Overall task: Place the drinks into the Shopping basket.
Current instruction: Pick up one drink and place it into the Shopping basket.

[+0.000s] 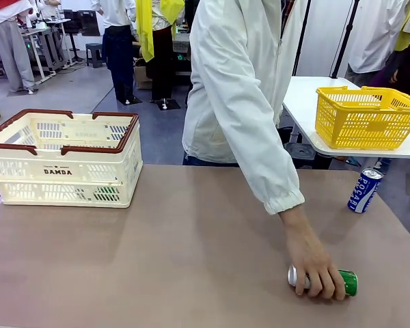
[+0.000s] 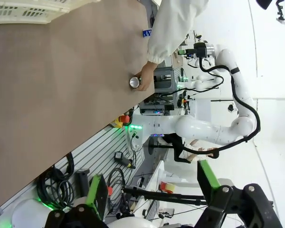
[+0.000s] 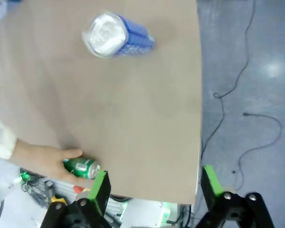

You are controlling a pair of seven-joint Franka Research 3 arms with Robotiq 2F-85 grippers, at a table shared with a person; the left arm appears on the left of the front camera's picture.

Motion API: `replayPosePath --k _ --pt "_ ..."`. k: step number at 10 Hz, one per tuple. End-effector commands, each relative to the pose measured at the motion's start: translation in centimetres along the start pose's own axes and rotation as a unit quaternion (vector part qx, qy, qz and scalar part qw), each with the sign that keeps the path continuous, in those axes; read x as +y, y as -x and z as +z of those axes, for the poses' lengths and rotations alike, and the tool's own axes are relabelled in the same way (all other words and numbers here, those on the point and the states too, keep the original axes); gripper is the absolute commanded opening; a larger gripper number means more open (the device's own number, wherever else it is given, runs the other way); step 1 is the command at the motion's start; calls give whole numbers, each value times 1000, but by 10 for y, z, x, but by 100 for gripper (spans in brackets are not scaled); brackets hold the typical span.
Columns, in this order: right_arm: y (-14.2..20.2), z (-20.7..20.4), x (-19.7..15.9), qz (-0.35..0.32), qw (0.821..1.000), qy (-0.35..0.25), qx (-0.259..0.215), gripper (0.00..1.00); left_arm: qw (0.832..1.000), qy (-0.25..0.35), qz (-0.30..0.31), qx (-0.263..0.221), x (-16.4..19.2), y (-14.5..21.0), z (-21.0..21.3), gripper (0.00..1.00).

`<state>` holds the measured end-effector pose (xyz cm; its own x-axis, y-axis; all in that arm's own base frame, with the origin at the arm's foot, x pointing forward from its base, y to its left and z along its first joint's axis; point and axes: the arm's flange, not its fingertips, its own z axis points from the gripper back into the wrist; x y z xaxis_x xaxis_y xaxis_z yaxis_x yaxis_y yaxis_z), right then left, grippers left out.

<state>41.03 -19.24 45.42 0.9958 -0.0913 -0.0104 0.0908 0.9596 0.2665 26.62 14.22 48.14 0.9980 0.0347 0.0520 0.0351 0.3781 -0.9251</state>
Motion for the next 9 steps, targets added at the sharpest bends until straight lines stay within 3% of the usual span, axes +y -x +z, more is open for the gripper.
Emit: replayPosePath --k 1,3,5,7,9 --pt "39 40 -57 -43 998 -52 -17 100 1000 9 1 -2 -2 1 0 100" --pt "54 36 -97 -57 993 -103 -32 100 1000 9 1 -2 -2 1 0 100" --pt "44 21 -99 -56 990 -121 -48 100 1000 9 1 -2 -2 1 0 100" --pt "25 19 -63 -41 994 -84 -56 100 1000 9 1 -2 -2 1 0 100" --pt "1 20 -23 -26 999 -29 -32 100 1000 9 1 -2 -2 1 0 100"
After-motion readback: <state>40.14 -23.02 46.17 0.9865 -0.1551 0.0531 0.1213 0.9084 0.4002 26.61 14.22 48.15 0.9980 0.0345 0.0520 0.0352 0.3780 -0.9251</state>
